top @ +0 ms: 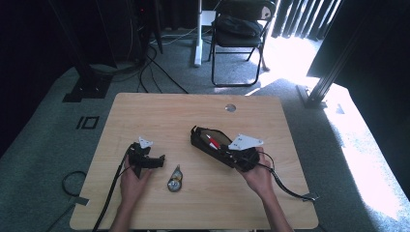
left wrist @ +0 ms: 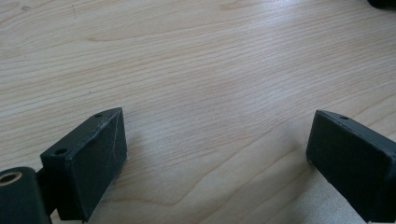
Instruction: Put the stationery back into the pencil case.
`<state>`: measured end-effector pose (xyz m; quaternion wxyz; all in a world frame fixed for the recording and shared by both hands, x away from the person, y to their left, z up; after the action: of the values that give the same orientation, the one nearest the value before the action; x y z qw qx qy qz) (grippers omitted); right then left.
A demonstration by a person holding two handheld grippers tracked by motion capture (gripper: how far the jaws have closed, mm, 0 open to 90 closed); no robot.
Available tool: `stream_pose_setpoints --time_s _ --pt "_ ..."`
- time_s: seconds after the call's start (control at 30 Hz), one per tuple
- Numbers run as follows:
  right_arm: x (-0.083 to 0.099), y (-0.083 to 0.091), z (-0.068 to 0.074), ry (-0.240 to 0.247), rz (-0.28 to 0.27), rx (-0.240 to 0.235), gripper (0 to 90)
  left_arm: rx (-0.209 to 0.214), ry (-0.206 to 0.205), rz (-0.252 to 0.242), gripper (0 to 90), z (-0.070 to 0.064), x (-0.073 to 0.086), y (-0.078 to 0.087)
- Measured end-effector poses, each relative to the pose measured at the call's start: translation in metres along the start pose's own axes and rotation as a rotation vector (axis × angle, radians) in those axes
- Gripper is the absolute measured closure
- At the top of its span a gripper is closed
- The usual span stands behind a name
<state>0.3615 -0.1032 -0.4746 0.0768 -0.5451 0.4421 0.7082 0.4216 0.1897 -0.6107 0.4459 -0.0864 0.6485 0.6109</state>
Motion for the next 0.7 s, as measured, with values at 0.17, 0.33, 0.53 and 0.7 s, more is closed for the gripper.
stream_pose_setpoints --time_s 0.17,0.33,0.53,0.7 --pt "-0.002 0.002 -0.002 -0.001 -0.004 0.004 79.2 0.0 0.0 0.0 5.4 0.0 0.0 0.0" --pt "-0.004 0.004 -0.006 0.007 -0.006 0.01 79.2 0.0 0.0 0.0 5.4 0.0 0.0 0.0" --pt "-0.006 0.005 -0.011 0.004 -0.007 0.012 79.2 0.0 0.0 0.0 5.4 0.0 0.0 0.0" --pt "-0.008 0.007 -0.013 0.0 -0.009 0.008 79.2 0.0 0.0 0.0 5.4 0.0 0.0 0.0"
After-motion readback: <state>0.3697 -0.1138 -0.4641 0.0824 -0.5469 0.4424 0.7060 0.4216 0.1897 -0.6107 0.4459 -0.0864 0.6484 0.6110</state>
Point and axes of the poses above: each handheld gripper's, and its own axes: y roughly backward along the jaws, x roughly out of its underside, z roughly to its left, the point moved 8 cm from there along -y, roughly forward along the jaws, and after that the axes turned 10 degrees about -y, right-handed, at the moved point
